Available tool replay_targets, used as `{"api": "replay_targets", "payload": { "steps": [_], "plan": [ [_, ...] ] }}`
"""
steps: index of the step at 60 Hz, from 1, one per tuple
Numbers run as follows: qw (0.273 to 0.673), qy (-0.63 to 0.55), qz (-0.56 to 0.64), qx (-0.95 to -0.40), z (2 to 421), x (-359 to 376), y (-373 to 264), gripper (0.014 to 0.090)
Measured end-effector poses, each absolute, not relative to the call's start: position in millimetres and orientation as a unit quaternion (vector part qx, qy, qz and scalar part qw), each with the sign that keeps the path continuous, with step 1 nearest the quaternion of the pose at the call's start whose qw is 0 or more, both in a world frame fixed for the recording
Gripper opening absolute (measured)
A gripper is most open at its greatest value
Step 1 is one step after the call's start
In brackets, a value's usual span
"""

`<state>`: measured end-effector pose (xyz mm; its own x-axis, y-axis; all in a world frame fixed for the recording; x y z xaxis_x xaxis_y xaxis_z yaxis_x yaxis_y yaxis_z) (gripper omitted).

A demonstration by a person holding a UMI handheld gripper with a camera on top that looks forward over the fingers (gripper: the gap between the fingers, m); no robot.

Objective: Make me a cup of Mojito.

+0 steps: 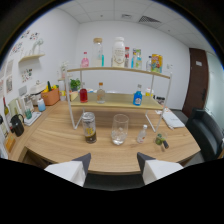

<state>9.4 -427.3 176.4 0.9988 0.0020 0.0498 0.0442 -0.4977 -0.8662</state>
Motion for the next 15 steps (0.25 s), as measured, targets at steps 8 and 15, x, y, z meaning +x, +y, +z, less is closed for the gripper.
{"api": "replay_targets", "payload": {
  "steps": [8,15],
  "plan": [
    [0.502,-0.014,-0.026,-0.864,178.5,13.6,-427.8,0.0860],
    [0.503,-0.016,-0.028,-0.864,180.4,15.7,-427.6,0.0860]
  ]
}}
